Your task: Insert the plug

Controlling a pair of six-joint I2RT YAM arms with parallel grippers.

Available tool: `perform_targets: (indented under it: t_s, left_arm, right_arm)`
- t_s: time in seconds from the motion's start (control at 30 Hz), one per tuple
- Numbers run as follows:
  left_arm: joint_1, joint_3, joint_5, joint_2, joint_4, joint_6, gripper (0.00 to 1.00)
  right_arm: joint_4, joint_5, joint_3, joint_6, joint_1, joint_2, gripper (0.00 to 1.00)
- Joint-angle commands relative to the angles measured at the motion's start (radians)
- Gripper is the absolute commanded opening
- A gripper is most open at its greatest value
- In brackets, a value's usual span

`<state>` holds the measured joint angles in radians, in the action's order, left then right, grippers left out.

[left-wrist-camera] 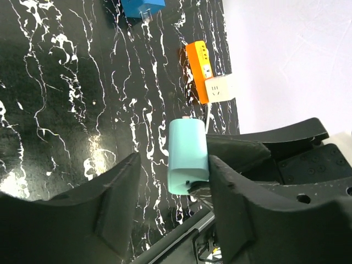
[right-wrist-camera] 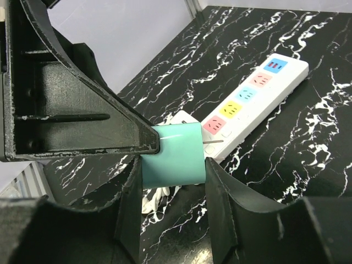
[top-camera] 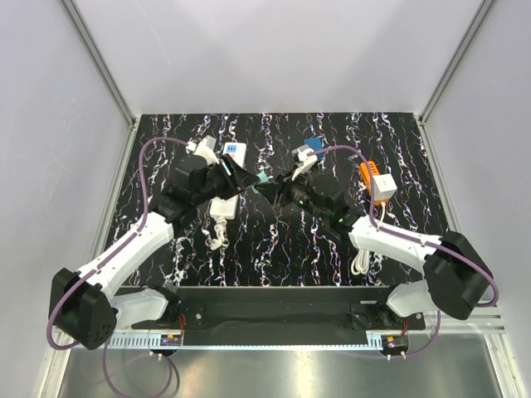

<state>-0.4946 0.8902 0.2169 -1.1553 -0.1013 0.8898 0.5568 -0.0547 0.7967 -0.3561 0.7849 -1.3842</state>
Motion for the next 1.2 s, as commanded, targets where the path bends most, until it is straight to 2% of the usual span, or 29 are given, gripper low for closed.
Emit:
perform_targets:
  t_s: [0.0,0.1,0.13,0.23,0.27,0.3,0.43,0.5,0.53,0.67,0.8,0.93,1.1,1.17]
  left_arm:
    - [-0.022,0.044,-0.043,-0.018,0.057,0.001,0.52]
    - [-0.032,0.044,-0.060,-0.026,0.060,0.005,0.46]
    - [-0.033,0.043,-0.059,-0.029,0.061,0.003,0.37]
    - [-0.042,0.049,-0.036,-0.040,0.069,-0.002,0.18]
    - [-0.044,0.049,-0.025,-0.046,0.072,-0.005,0.04]
    - [-0.047,0.049,-0.010,-0.049,0.077,-0.006,0.00]
    - [-0.047,0.049,0.099,-0.057,0.094,-0.050,0.00]
    - [-0.047,0.064,0.107,-0.049,0.046,-0.083,0.00]
    - [-0.047,0.076,0.114,-0.046,0.020,-0.133,0.00]
    - [-0.035,0.177,0.139,-0.037,-0.144,-0.281,0.00]
    - [0.000,0.216,0.294,-0.003,-0.231,-0.396,0.00]
    - [0.027,0.219,0.520,0.048,-0.233,-0.491,0.00]
    - [0.031,0.224,0.696,0.077,-0.215,-0.542,0.00]
    - [0.031,0.225,0.785,0.088,-0.195,-0.539,0.00]
  right_arm:
    - [0.097,0.050,-0.002,-0.007,0.020,0.042,0.00]
    - [0.101,0.049,-0.001,-0.009,0.030,0.034,0.00]
    - [0.100,0.049,0.001,-0.007,0.034,0.031,0.00]
    - [0.100,0.082,-0.001,-0.010,0.042,0.028,0.00]
    - [0.101,0.101,-0.001,-0.012,0.045,0.027,0.00]
    - [0.100,0.108,-0.002,-0.023,0.045,0.025,0.05]
    - [0.086,0.112,0.001,-0.038,0.045,0.030,0.30]
    - [0.074,0.092,-0.004,-0.037,0.045,0.056,0.42]
    - [0.069,0.082,-0.010,-0.035,0.045,0.082,0.57]
    - [-0.001,-0.005,-0.050,-0.020,0.043,0.177,0.71]
    - [-0.102,-0.134,-0.080,-0.003,0.045,0.293,0.76]
    - [-0.234,-0.287,-0.056,-0.026,0.045,0.385,0.76]
    - [-0.241,-0.430,-0.047,-0.144,0.045,0.430,0.63]
    - [-0.242,-0.454,-0.040,-0.165,0.045,0.444,0.64]
